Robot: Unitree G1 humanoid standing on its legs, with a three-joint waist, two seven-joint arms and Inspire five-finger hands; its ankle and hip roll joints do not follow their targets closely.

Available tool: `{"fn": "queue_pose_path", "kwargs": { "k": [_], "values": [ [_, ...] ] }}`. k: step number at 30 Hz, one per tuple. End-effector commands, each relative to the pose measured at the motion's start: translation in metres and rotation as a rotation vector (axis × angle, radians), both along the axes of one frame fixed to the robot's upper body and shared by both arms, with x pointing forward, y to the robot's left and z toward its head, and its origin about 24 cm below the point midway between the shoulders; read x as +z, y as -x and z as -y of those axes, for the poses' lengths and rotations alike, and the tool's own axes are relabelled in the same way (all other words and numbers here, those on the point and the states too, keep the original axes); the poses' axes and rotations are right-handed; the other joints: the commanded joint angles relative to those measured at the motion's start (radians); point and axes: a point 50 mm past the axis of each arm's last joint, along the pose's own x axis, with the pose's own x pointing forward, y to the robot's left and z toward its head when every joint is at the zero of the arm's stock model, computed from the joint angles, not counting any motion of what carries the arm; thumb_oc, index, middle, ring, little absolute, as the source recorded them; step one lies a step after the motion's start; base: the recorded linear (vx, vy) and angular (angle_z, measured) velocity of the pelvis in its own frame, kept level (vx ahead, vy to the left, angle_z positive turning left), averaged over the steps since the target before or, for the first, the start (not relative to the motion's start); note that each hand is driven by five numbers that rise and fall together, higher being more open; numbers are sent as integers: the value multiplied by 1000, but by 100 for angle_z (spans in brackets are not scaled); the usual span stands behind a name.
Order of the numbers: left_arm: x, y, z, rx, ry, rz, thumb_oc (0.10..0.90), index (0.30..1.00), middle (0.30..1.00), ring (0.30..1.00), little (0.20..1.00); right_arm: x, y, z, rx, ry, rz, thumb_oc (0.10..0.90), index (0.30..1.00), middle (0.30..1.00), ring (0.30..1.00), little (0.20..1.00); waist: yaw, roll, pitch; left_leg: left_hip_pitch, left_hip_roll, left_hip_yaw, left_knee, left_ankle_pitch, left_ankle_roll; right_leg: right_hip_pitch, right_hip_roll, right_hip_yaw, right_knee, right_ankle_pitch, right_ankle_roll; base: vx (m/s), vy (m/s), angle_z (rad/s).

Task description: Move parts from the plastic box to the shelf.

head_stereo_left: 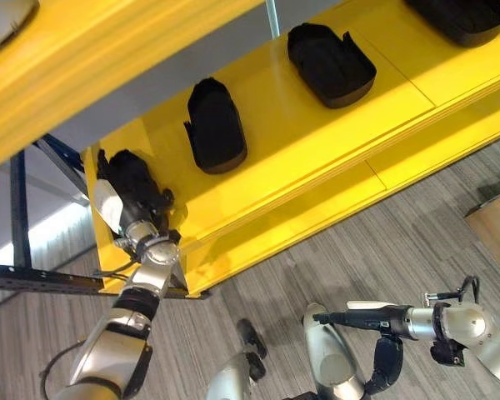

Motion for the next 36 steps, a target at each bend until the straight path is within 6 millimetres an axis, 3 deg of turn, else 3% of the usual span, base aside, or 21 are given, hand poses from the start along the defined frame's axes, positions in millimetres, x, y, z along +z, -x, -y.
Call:
{"fn": "queue_pose_path", "kwargs": {
  "k": [1, 3, 6, 9, 19, 24, 28, 30, 36],
  "values": [
    [80, -1, -15, 32, -276, 275, 900, 1000, 1000, 1000, 1000, 23, -21, -45, -14, -341, 237, 900, 1000, 1000, 1000, 1000, 29, -53, -38, -54, -4, -12, 120, -118, 21, 40, -19, -44, -197, 70, 37, -408, -274, 10],
    [106, 0, -16, 39, -413, 331, 900, 1000, 1000, 1000, 1000, 26, -27, -52, -25, -384, 276, 900, 1000, 1000, 1000, 1000, 48, -66, -19, -89, 3, -21, 129, -118, 26, 15, -10, -46, -204, 84, 37, -323, -211, 1],
    [123, 6, -17, 35, -513, 400, 900, 1000, 1000, 1000, 1000, 28, -30, -58, -38, -420, 305, 900, 1000, 1000, 1000, 1000, 68, -76, -6, -119, 6, -31, 137, -121, 34, -4, -5, -51, -207, 93, 37, -210, -146, 6],
    [142, 11, -5, -40, -640, 484, 900, 1000, 1000, 1000, 1000, 29, -33, -63, -50, -449, 334, 900, 1000, 1000, 1000, 1000, 91, -82, 8, -144, 6, -44, 133, -118, 41, -21, 5, -61, -214, 100, 36, -164, -106, 1],
    [165, 27, 24, -232, -729, 616, 900, 1000, 1000, 1000, 1000, 36, -39, -66, -85, -503, 387, 900, 1000, 1000, 1000, 1000, 139, -83, 14, -172, 1, -70, 116, -113, 53, -35, 19, -88, -235, 104, 31, -69, -54, 8],
    [188, 53, 52, -326, -757, 862, 900, 1000, 1000, 1000, 1000, 32, -38, -76, -123, -540, 411, 900, 1000, 1000, 1000, 1000, 177, -91, 11, -185, 0, -89, 113, -112, 55, -32, 27, -108, -249, 105, 26, -55, -116, 19],
    [191, 59, 65, -447, -815, 838, 900, 1000, 1000, 1000, 1000, 32, -37, -78, -130, -545, 418, 900, 1000, 1000, 1000, 1000, 184, -88, 12, -185, -2, -92, 104, -111, 56, -32, 31, -111, -256, 105, 25, -16, -21, 0],
    [177, 68, 71, -593, -912, 709, 900, 1000, 1000, 1000, 1000, 33, -36, -74, -146, -550, 438, 900, 1000, 1000, 1000, 1000, 197, -73, 13, -182, -8, -93, 86, -112, 59, -33, 31, -118, -272, 106, 27, -87, -22, 1],
    [175, 70, 70, -598, -923, 706, 900, 1000, 1000, 1000, 1000, 33, -36, -73, -147, -549, 438, 900, 1000, 1000, 1000, 1000, 198, -71, 13, -181, -9, -94, 83, -112, 59, -31, 31, -119, -275, 106, 27, -12, -2, 1]
  ]
}}
